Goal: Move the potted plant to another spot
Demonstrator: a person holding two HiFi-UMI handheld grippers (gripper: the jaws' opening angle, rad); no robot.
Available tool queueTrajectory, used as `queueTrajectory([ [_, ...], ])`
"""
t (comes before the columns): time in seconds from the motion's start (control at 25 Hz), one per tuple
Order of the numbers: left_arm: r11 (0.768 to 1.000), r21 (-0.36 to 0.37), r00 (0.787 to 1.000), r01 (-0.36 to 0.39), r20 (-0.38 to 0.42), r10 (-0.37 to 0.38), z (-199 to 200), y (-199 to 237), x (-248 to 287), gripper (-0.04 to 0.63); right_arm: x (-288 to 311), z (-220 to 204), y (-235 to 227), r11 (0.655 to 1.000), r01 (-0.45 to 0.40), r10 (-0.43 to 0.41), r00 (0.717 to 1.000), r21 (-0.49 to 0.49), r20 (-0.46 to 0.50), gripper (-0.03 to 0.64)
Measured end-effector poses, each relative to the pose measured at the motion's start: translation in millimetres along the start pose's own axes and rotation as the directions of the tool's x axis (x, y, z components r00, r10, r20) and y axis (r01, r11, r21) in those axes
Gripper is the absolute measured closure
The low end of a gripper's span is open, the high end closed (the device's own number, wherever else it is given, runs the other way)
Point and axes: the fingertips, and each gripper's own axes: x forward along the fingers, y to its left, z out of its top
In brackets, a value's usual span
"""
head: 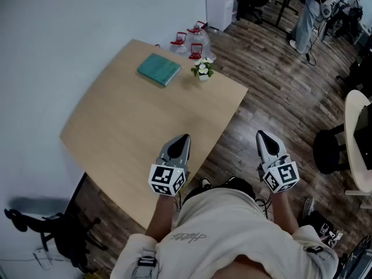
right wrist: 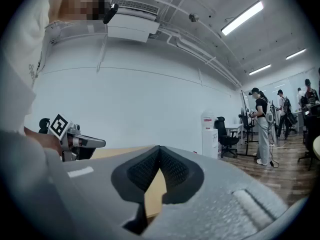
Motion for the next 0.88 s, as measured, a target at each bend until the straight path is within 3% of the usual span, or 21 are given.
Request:
queueTrajectory([
  [0.6, 0.996, -0.061, 0.998, -0.066, -0.014, 0.066, -8.2, 29.9, -29.2, 0.579, 25.6, 4.4, 30.6, 0.998, -0.068, 0.068, 0.998, -0.010, 0.001, 0.615],
  [0.88, 0.996, -0.062, 0.998, -0.063, -0.003, 0.063, -1.4, 36.1, -18.2, 0.578, 19.4, -4.0, 25.6, 1.000, -0.015, 0.014, 1.000, -0.026, -0.025, 0.614],
])
